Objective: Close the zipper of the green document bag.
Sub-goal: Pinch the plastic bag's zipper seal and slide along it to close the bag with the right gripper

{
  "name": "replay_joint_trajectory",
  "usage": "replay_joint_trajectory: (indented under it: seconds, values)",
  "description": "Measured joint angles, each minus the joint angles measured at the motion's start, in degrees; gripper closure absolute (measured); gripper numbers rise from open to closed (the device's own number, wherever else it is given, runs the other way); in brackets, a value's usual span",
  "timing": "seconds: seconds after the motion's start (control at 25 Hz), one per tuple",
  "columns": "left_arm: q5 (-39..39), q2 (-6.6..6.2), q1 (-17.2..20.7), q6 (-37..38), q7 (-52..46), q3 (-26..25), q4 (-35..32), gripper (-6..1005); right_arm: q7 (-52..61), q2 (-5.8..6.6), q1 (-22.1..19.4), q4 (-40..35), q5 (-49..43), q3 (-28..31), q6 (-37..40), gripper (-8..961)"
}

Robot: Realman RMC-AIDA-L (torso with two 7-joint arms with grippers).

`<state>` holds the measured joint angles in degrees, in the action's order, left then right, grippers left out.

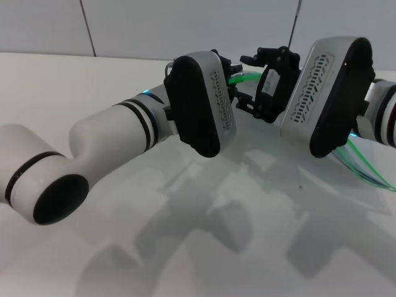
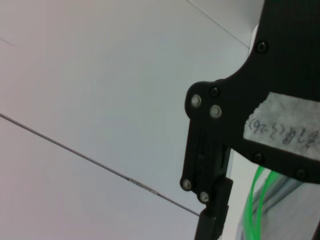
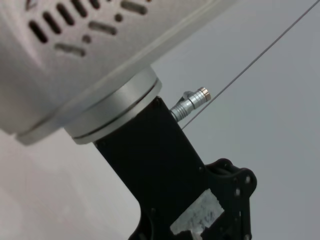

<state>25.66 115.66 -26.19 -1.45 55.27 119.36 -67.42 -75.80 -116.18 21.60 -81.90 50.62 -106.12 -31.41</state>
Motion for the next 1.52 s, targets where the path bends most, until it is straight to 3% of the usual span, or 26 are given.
replay_joint_trajectory:
  seconds: [1.08, 1.24, 1.52]
  values:
    - [0.0, -0.12, 0.1, -0.1, 0.1, 0.2, -0.5, 946, 2.1, 0.01, 2.6, 2.6, 0.2, -0.4, -0.1, 529]
    - [0.0, -0.12, 0.1, -0.1, 0.1, 0.3, -0.5, 946, 2.1, -0.01, 2.6, 2.8, 0.2, -0.4, 0.0, 645]
    - [0.0, -0.12, 0.1, -0.1, 0.1, 0.3, -0.6, 947, 2.2, -0.02, 2.7, 2.8, 0.1, -0.4, 0.0, 653]
